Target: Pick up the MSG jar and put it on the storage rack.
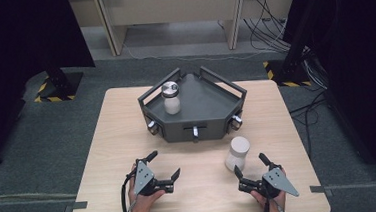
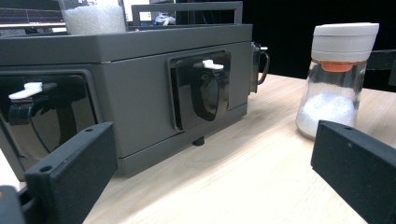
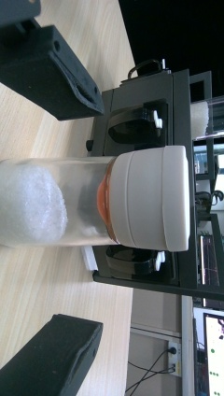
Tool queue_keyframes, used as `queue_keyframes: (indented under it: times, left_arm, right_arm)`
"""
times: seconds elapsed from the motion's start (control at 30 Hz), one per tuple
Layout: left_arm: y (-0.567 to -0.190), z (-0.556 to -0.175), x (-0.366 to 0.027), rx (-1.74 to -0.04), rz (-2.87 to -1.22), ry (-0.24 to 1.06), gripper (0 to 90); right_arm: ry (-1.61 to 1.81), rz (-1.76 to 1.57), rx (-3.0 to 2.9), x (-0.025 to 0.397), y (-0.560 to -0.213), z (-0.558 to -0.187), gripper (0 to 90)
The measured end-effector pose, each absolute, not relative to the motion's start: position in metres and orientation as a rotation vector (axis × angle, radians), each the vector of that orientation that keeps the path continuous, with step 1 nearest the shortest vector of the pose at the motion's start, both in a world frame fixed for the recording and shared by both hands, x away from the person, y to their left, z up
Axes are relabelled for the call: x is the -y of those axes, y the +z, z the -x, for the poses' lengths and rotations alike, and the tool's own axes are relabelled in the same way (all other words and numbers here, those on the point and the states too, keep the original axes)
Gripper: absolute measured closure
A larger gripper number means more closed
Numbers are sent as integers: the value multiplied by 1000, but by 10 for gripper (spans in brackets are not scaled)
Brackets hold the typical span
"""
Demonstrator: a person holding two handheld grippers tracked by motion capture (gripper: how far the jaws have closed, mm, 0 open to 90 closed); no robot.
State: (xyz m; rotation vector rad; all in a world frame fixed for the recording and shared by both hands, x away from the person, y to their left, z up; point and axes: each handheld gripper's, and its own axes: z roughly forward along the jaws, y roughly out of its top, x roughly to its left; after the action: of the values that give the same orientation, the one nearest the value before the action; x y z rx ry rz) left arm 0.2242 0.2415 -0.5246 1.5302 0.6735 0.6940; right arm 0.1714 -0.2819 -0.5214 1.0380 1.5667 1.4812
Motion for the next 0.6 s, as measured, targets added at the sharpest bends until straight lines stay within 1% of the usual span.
queue_keyframes:
  times: [0.6]
  left_arm:
    - [-525,-225,-240,-667,-1534,687,2]
  right_arm:
    - [1472,-1006,-1579,271,-521,-185,30]
